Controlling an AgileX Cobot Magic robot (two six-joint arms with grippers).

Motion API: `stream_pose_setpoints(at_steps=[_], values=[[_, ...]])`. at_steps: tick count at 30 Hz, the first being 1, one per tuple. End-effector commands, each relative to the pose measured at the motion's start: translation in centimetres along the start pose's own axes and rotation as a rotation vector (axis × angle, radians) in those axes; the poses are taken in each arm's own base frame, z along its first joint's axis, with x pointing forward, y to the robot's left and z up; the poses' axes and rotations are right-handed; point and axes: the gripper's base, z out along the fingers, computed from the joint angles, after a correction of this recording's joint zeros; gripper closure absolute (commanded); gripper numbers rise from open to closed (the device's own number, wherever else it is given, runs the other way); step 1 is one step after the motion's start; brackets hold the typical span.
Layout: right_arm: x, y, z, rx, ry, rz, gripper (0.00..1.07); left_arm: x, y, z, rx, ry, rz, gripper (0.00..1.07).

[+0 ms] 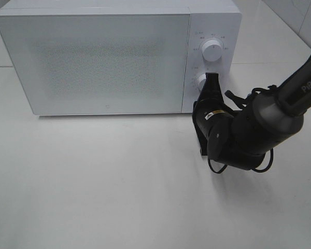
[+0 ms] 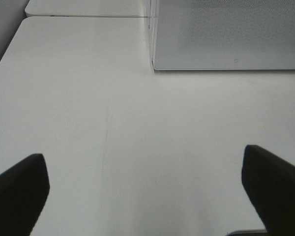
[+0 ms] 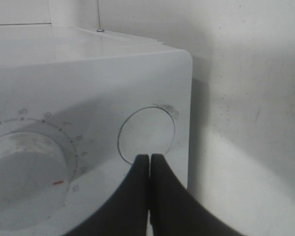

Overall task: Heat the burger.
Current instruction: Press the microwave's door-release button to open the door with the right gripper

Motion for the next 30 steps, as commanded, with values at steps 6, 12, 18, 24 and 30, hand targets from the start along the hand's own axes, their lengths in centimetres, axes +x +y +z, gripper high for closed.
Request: stream_pose_setpoints(at_steps=[6,12,18,24,30], values=[[0.1,-0.1,0.7,-0.007,-0.009,-0.01,1.07,0.1,-0.1,-0.2,0.003,-0.023,-0.002,0.07],[-0.3,0.2,0.9,-0.028,-0.027,-0.011,1.07,0.1,-0.1,-0.2,0.003,-0.023,-0.002,0.07],[-0.8,0.4,1.2,-0.03,-0.041,-0.015,1.07,0.1,-0.1,-0.2,0.003,-0.023,-0.002,0.07],[-0.4,0.5,1.7,-0.02,-0.031,-0.008,1.07,0.1,-0.1,-0.2,0.003,-0.023,-0.002,0.07],[-0.1,1.2,2.0,-0.041,-0.029,-0.011,1.07,0.1,-0.1,-0.2,0.003,-0.023,-0.002,0.07]])
